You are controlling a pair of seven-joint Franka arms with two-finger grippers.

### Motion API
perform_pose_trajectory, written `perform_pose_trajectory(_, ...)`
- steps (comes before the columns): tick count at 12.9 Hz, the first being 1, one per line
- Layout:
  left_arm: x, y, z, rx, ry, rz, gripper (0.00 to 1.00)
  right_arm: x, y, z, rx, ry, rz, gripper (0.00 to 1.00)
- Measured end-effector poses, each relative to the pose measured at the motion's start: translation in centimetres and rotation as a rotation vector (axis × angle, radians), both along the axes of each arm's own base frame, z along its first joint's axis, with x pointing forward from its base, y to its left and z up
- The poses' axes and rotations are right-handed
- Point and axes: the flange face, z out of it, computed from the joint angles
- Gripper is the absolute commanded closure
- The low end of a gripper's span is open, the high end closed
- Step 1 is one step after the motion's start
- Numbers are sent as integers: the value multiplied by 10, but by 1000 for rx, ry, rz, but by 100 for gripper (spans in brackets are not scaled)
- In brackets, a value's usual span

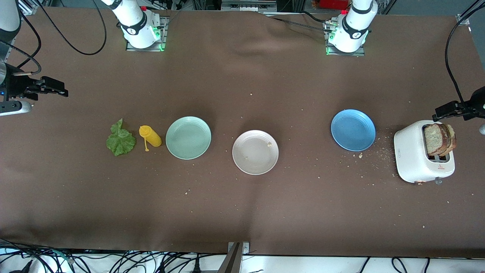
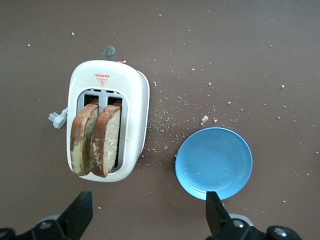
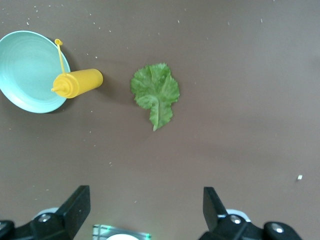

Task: Make sandwich in beige plate with both arms
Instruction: 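Reach the left gripper into the toaster while the right gripper approaches the bottle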

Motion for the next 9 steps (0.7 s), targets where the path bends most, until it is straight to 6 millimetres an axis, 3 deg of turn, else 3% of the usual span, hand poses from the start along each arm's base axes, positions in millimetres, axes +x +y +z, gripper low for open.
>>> perform_pose_trajectory(4, 17, 34, -56, 1, 26, 36, 0, 16, -16, -45, 178, -68, 210, 1)
perform_pose_trajectory(9, 23, 39, -92, -7, 76, 41, 0, 12, -48, -121, 548, -172, 469, 1)
